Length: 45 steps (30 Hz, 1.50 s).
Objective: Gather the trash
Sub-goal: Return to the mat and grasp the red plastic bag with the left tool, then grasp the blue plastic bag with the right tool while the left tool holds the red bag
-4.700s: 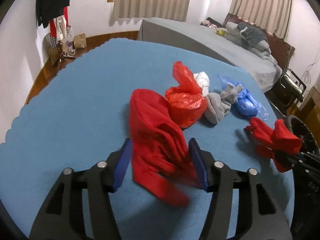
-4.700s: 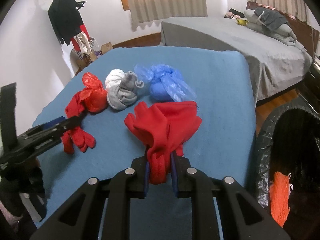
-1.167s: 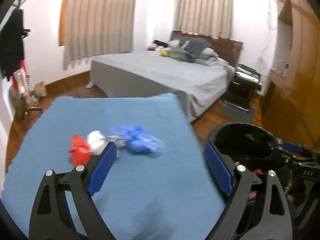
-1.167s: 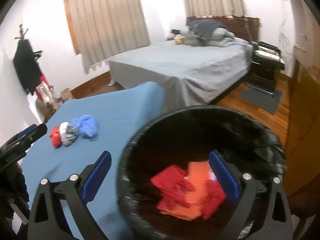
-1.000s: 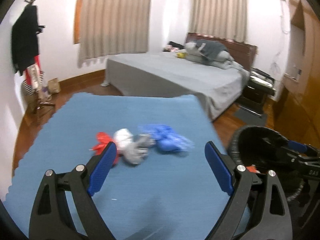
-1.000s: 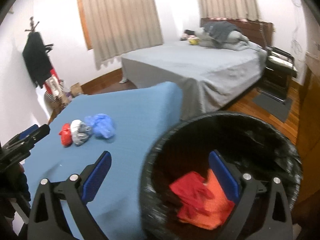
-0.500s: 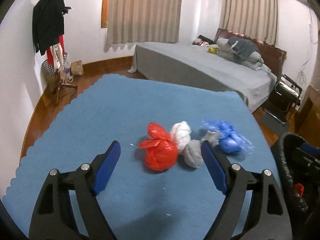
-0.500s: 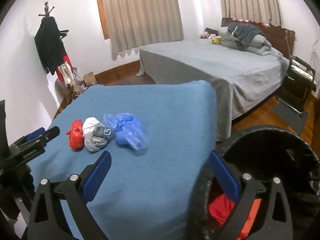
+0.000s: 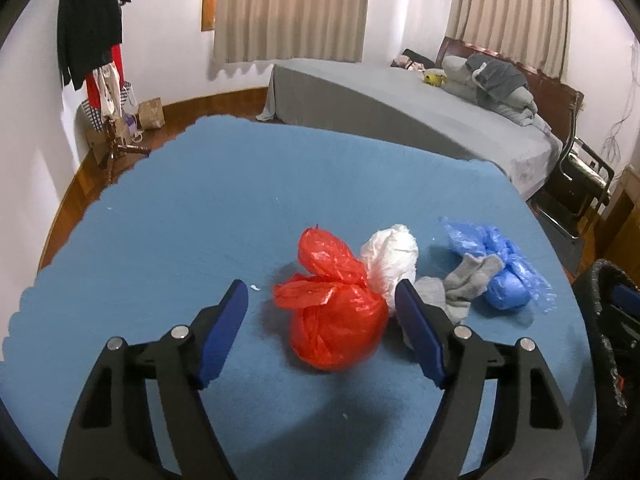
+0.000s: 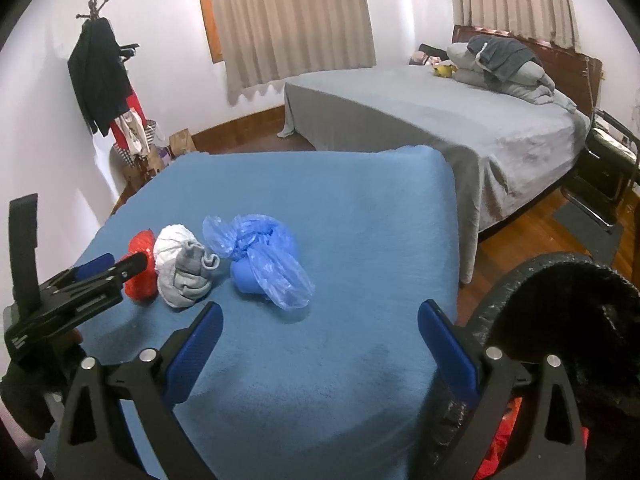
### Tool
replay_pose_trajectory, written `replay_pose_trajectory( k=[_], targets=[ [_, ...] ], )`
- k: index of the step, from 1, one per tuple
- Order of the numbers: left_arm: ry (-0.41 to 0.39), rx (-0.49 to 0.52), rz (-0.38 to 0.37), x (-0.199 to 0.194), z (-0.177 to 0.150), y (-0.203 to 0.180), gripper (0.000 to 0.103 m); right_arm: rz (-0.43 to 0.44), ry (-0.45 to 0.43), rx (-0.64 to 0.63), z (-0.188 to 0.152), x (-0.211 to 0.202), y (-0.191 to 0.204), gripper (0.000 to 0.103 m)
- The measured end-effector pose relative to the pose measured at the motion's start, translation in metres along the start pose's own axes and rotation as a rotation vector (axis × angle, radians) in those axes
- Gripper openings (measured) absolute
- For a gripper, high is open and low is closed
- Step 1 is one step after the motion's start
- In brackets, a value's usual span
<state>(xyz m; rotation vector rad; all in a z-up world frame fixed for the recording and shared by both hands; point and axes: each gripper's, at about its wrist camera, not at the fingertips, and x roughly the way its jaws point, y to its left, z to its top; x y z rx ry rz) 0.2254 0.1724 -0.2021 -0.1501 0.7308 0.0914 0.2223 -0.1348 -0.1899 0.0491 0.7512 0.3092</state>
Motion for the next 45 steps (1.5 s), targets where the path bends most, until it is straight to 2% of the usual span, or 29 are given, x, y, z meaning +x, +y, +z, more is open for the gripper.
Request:
replay_pose_trajectory(
  k=[4, 6, 9, 19, 25, 29, 39, 42, 45],
  targets=[
    [0.043, -0.008, -0.02, 0.014, -0.001, 0.003, 0.064, 0.001, 0.012, -0.004, -0.001, 0.005, 0.0, 0.096],
    [0.062, -0.014, -0.046, 0.018, 0.0, 0.005, 0.049, 0.002, 0.015, -0.005, -0.002, 0.007, 0.002, 0.096],
    [0.054, -0.021, -0.065, 0.018, -0.002, 0.006, 0.046, 0.005, 0.018, -0.005, -0.002, 0.01, 0.005, 0.096],
    [-0.011, -0.046, -0.032, -0.011, -0.004, 0.011, 0.045, 0.018, 0.007, -0.015, 0.002, 0.012, 0.014, 0.096],
    [-0.034, -0.03, 0.002, -0.022, -0.002, 0.015, 0.045, 0.015, 0.003, -0.015, 0.01, 0.029, 0.017, 0.096],
    [-0.038, -0.026, 0.013, -0.019, 0.001, 0.015, 0.045, 0.004, 0.02, -0.015, 0.017, 0.047, 0.017, 0.089],
    [-0.045, -0.03, 0.013, -0.014, 0.003, 0.015, 0.045, 0.05, 0.093, -0.023, 0.02, 0.081, 0.029, 0.08],
    [-0.047, -0.028, 0.01, -0.013, 0.002, 0.014, 0.045, 0.076, 0.121, -0.036, 0.018, 0.087, 0.034, 0.073],
    [-0.048, -0.027, 0.007, -0.014, 0.0, 0.011, 0.045, 0.093, 0.14, -0.051, 0.015, 0.089, 0.038, 0.061]
  ],
)
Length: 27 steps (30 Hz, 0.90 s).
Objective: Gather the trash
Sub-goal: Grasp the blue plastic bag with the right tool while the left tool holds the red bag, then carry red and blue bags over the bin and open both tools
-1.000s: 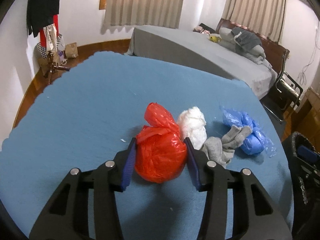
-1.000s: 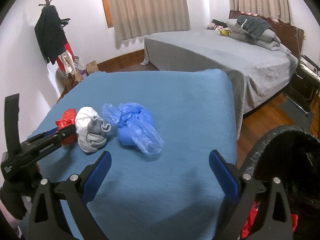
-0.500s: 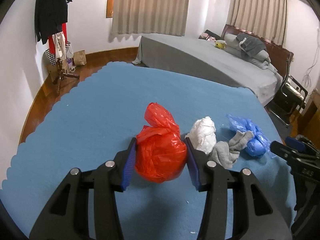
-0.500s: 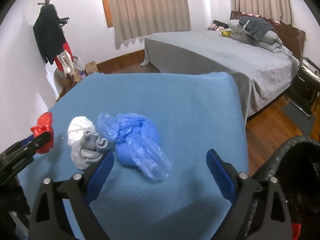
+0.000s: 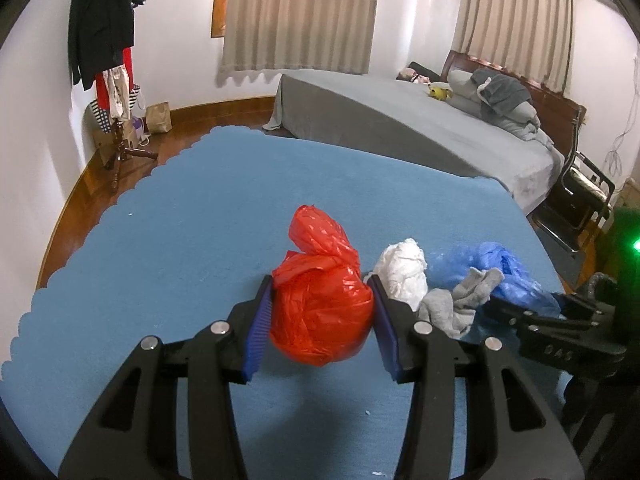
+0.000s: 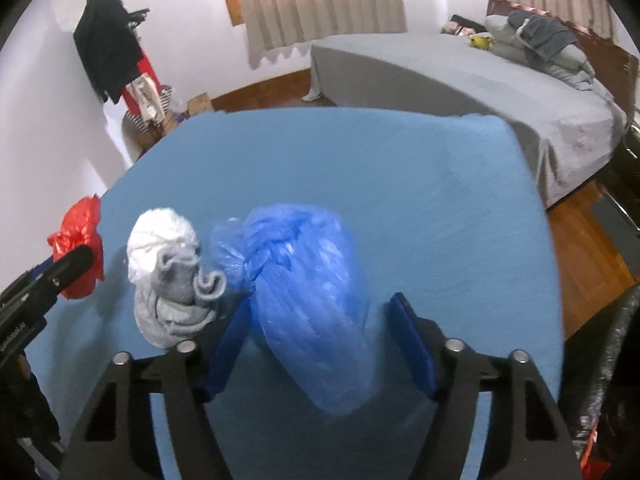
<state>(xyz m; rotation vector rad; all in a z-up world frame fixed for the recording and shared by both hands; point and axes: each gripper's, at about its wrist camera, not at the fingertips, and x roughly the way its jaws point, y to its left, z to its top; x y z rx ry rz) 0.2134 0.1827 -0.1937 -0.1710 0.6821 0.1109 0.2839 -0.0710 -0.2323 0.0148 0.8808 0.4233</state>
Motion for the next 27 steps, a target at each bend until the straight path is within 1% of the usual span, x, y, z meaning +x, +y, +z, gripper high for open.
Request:
replay_pose_trajectory(
  k=[2, 4, 14, 27],
  targets=[
    [0.0, -0.001, -0.003, -0.002, -0.002, 0.001, 0.045, 0.022, 0.0, -0.008, -0.001, -0.002, 0.003, 0.043],
    [0.001, 0.002, -0.007, -0.003, -0.003, -0.002, 0.045, 0.035, 0.0, -0.006, 0.0, -0.005, 0.004, 0.039],
    [-0.017, 0.012, -0.035, -0.021, -0.003, -0.014, 0.045, 0.04, -0.058, 0.03, -0.004, -0.044, -0.005, 0.038],
    [-0.057, 0.075, -0.089, -0.058, -0.006, -0.051, 0.045, 0.029, -0.113, 0.046, -0.022, -0.093, -0.014, 0.038]
  ],
)
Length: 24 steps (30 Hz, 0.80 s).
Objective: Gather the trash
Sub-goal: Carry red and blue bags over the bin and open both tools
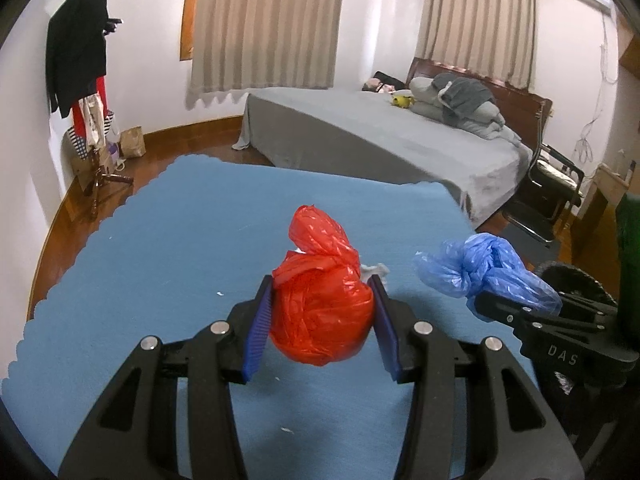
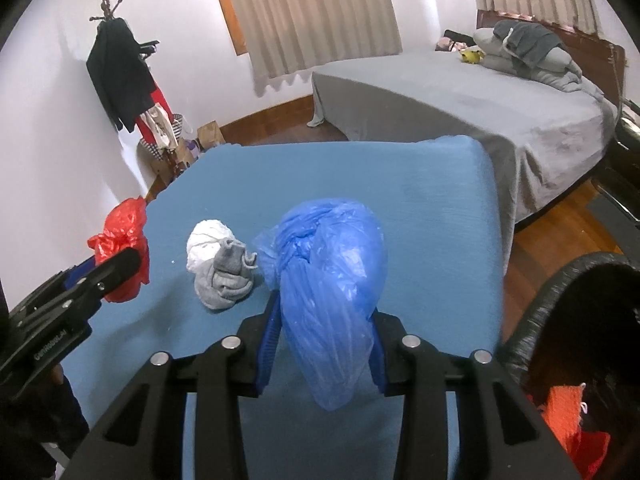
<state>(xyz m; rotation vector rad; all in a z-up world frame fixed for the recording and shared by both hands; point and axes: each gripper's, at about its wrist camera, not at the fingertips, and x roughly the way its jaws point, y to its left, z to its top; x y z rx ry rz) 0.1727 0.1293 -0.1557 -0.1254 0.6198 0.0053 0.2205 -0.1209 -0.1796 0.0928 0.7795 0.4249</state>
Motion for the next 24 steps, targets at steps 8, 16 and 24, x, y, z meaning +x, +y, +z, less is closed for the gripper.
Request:
replay_pose_trajectory(
  k=[8, 16, 24],
  targets=[
    [-0.031, 0.028, -0.035, -0.027, 0.002, -0.022, 0.045, 0.001, -0.043, 0.005, -0.005, -0.038, -0.004, 0.038],
    [-0.053, 0.058, -0.085, -0.047, 0.003, -0.049, 0.045, -0.015, -0.09, 0.014, -0.009, -0.078, -0.012, 0.038],
    [-0.066, 0.083, -0.134, -0.063, 0.002, -0.075, 0.046, -0.049, -0.131, 0.025, -0.017, -0.117, -0.026, 0.038]
  ],
)
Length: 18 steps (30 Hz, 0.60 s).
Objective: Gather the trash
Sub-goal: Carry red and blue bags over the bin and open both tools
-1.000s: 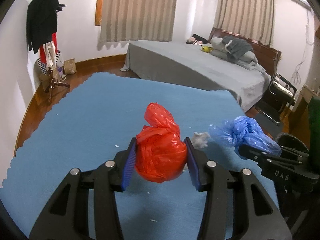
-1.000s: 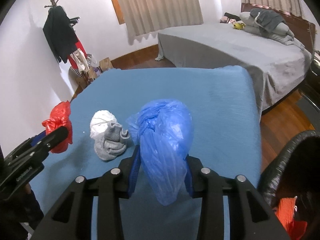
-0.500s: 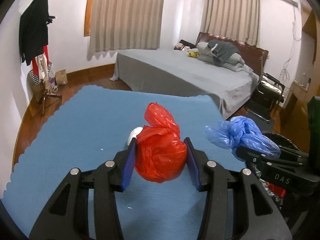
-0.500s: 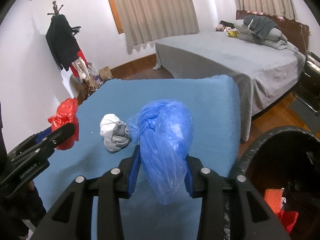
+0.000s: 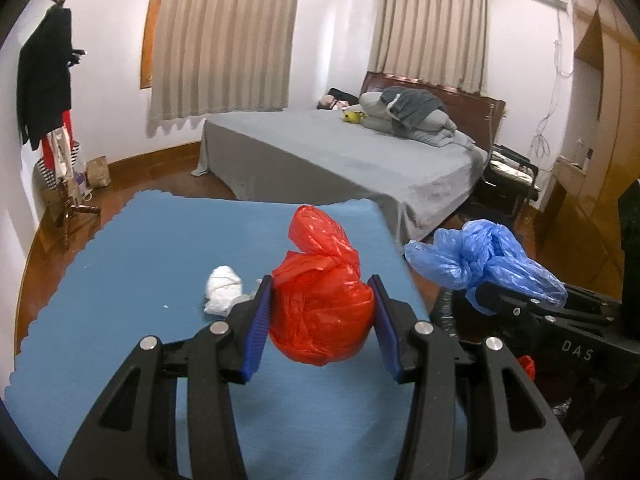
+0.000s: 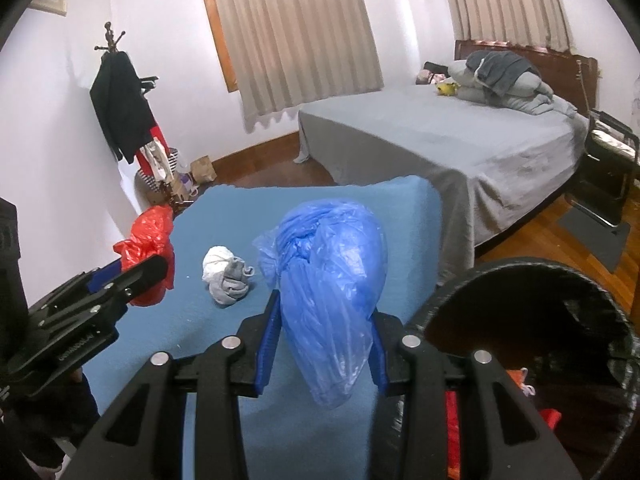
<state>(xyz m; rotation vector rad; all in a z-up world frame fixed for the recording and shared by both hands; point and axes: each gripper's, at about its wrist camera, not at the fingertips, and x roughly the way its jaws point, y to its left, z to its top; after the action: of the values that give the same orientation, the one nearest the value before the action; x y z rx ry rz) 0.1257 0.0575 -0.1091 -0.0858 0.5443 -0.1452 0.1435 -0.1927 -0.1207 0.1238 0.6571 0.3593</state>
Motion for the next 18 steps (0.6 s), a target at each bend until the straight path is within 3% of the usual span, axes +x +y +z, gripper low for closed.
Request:
replay_pose_trajectory(
  k=[18],
  targets=[
    [-0.024, 0.075, -0.151, -0.011, 0.002, -0.081, 0.046, -0.118, -0.057, 0.051, -0.011, -0.058, -0.046, 0.038]
  ],
)
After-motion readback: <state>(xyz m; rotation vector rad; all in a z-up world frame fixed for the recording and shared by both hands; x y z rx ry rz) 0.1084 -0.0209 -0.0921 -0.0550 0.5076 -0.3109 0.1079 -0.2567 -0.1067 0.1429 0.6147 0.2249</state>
